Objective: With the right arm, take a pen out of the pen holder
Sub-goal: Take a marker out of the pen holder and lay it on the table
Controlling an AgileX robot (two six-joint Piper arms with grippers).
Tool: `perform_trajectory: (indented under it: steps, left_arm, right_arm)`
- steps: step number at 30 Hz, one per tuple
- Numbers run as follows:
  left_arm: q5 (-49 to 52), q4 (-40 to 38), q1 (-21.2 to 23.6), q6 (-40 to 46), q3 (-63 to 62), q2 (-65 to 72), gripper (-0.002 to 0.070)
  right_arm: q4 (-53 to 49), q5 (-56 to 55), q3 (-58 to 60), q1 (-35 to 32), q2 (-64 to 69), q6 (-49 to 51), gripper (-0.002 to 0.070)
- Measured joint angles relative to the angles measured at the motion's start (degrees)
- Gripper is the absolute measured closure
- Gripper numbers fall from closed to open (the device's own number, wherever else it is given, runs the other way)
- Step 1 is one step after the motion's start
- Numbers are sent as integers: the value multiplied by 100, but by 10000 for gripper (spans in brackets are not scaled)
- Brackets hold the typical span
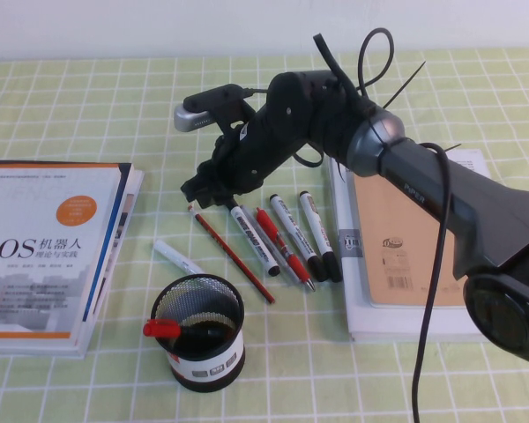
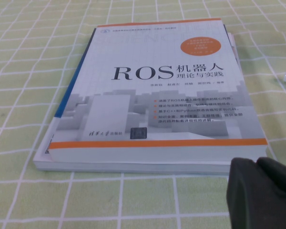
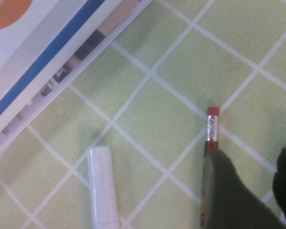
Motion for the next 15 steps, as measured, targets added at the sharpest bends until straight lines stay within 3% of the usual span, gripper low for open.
perform_trajectory:
  steps: [3,6,10,15]
  left_arm:
    - [0,0,0,0,0,0,681]
    - [0,0,0,0,0,0,681]
    - [0,0,0,0,0,0,681]
    - [0,0,0,0,0,0,681]
  right_arm:
    - [-67,150,0,0,-13,0,482]
    - [-242,517,0,0,-209,0,531]
    - [-595,1221,0,48,-654,0,649]
    - [-808,1608,263,137,-1299,0,682]
